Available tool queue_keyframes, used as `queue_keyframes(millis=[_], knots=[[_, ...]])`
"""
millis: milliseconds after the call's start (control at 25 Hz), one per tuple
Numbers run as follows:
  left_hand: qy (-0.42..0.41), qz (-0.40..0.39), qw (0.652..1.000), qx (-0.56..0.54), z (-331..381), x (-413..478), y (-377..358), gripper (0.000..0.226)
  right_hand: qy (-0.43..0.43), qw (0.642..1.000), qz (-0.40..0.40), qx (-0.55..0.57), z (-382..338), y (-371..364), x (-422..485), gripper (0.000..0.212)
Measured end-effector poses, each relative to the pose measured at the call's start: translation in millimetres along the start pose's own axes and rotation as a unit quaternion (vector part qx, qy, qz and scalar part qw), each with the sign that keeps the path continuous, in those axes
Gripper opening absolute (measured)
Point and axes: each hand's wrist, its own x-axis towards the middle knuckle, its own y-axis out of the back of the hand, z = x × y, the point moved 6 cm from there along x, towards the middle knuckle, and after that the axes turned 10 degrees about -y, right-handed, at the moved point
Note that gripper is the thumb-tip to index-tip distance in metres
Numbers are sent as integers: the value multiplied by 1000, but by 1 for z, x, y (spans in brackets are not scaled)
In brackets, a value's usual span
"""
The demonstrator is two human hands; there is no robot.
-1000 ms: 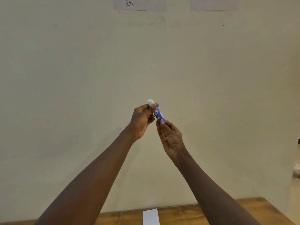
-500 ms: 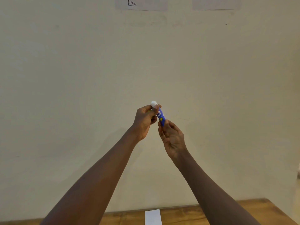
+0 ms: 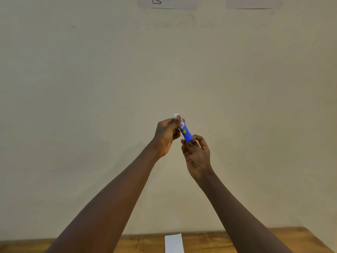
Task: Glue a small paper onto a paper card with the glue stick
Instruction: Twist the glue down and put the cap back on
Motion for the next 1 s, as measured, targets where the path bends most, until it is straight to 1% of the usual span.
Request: queue_keyframes(millis=[40, 80, 120, 200, 240, 280, 360, 440, 520, 560, 600, 640, 720, 760, 800, 840, 960, 1000], knots=[[0, -2, 1000, -1, 0, -1, -1, 25, -13, 1000, -1, -1, 1, 1, 0, 22], [-3, -4, 1000, -6, -1, -1, -2, 26, -45, 999, -1, 4, 2, 2, 0, 20], [-8, -5, 1000, -11, -1, -1, -2, 25, -88, 996, 1, 2, 3, 3, -1, 23], [-14, -5, 1000, -8, -2, 0, 0, 22, -155, 987, 16, -42, 5, 5, -3, 50], [-14, -7, 1000, -4, -3, 0, 1, 21, -169, 983, 23, -63, 5, 5, -4, 56], [-14, -8, 1000, -2, -4, 0, 2, 21, -173, 982, 23, -69, 6, 4, -3, 54], [-16, -9, 1000, -3, -5, 0, 1, 19, -152, 988, 17, -30, 6, 1, -2, 39], [-23, -10, 1000, 10, -4, 1, 1, 19, -111, 994, 12, 13, 4, 0, 0, 26], [-27, -5, 999, 22, -3, 2, 2, 19, -65, 998, 6, 25, 2, 1, 0, 18], [-25, -3, 999, 23, -3, 2, 3, 19, -50, 999, 3, 14, 1, 1, -1, 20], [-21, -2, 1000, 20, -3, 2, 5, 19, -53, 999, 4, 0, 2, 1, -1, 24], [-16, -5, 1000, 15, -5, 1, 6, 19, -77, 997, 6, -14, 4, 0, -2, 31], [-10, -14, 1000, 7, -7, -2, 7, 21, -144, 989, 18, -41, 8, 0, -5, 53], [-10, -17, 1000, 6, -8, -3, 7, 22, -159, 985, 30, -53, 9, -1, -5, 54], [-10, -18, 1000, 5, -8, -3, 7, 22, -153, 986, 40, -60, 8, -2, -6, 48], [-11, -19, 1000, 7, -8, -3, 6, 22, -123, 989, 52, -63, 7, -2, -6, 40], [-7, -11, 1000, 4, -12, -3, 7, 22, 33, 993, 81, -84, -2, -1, -5, 21], [0, -1, 1000, -9, -14, -3, 8, 23, 69, 990, 84, -89, -4, -1, -6, 18]])
